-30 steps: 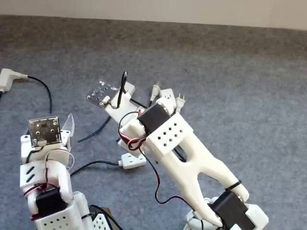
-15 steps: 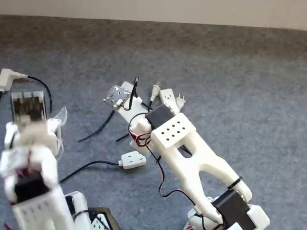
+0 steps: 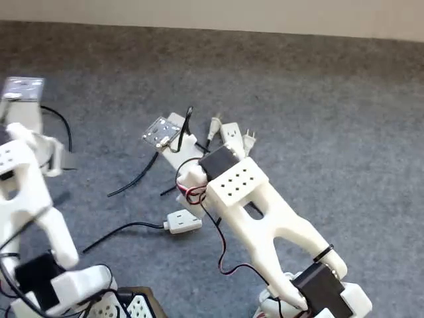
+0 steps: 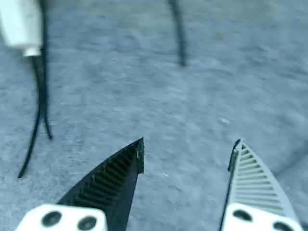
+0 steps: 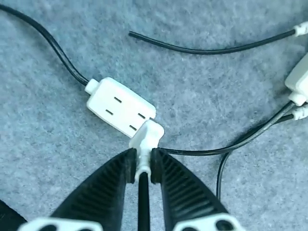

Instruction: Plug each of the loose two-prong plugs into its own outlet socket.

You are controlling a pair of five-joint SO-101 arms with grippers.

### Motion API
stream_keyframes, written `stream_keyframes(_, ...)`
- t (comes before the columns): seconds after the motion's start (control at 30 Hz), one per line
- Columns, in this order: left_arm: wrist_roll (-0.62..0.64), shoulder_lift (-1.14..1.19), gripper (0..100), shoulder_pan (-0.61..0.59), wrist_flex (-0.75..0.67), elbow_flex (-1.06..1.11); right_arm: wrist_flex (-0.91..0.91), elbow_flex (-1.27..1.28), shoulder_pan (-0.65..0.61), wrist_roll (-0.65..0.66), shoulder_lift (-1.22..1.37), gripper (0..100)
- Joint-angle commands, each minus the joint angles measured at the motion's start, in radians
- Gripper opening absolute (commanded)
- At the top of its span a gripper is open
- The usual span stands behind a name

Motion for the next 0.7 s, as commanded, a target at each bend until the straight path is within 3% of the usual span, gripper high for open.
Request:
stream_keyframes(0.0,-0.008,0.068,29,-0.148,-0.219,0.001,-0.012,-0.002,-0.033,-0.017,-0.01,0.7)
stream_keyframes(0.2,-0.084,0.186,29,-0.265,-0.489,0.128,-0.041,-0.004,-0.025,-0.014,0.079,0.7)
stream_keyframes(0.47,-0.106,0.28,29,-0.369,-0.637,0.148,-0.045,-0.012,0.001,-0.018,0.111,0.7)
stream_keyframes(0.67,-0.106,0.297,29,-0.371,-0.66,0.148,-0.038,-0.005,0.001,-0.015,0.119,0.7)
